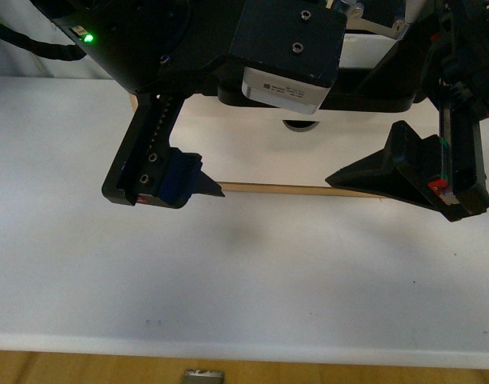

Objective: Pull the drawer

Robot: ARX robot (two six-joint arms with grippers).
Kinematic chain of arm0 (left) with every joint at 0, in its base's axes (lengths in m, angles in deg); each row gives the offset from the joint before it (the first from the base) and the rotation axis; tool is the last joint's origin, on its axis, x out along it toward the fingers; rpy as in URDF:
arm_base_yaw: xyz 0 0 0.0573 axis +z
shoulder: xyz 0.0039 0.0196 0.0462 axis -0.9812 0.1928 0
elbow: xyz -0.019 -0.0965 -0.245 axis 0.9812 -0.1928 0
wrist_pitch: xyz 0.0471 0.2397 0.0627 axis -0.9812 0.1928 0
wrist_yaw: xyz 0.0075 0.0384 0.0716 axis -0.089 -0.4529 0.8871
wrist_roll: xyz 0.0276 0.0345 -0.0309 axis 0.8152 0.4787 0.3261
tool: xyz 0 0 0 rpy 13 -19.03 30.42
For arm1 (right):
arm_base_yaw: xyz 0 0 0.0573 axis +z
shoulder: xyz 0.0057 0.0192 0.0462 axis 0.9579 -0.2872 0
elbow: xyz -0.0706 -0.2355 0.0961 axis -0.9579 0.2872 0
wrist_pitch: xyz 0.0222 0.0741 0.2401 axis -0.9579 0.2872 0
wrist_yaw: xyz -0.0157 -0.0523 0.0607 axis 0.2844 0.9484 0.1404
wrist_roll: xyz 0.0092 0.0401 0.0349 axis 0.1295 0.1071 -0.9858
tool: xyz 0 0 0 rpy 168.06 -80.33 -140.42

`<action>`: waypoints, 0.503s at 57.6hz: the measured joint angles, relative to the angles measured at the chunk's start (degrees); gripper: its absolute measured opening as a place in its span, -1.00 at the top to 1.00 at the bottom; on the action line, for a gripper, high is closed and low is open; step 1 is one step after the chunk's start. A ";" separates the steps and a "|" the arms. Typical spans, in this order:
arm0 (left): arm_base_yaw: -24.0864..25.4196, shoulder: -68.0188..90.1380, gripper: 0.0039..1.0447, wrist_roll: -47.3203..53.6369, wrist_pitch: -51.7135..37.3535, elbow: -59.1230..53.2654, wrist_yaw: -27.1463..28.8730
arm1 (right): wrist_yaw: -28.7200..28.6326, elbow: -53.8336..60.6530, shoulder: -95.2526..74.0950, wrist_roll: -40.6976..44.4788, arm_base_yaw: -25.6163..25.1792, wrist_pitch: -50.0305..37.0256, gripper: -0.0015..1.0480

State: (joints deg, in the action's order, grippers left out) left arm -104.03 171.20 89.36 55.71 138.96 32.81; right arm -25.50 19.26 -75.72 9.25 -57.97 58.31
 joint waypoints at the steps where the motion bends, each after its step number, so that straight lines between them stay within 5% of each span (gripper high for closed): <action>1: 0.00 -0.04 -0.89 0.07 0.09 -0.13 0.04 | -0.04 0.02 0.07 0.07 0.04 0.11 -0.83; 29: -0.55 -6.49 -0.89 4.04 1.27 -8.09 0.00 | -0.70 6.12 6.45 2.80 2.12 2.89 -0.83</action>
State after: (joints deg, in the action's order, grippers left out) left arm -104.58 164.71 93.40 56.98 130.87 32.81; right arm -26.20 25.38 -69.27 12.05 -55.85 61.20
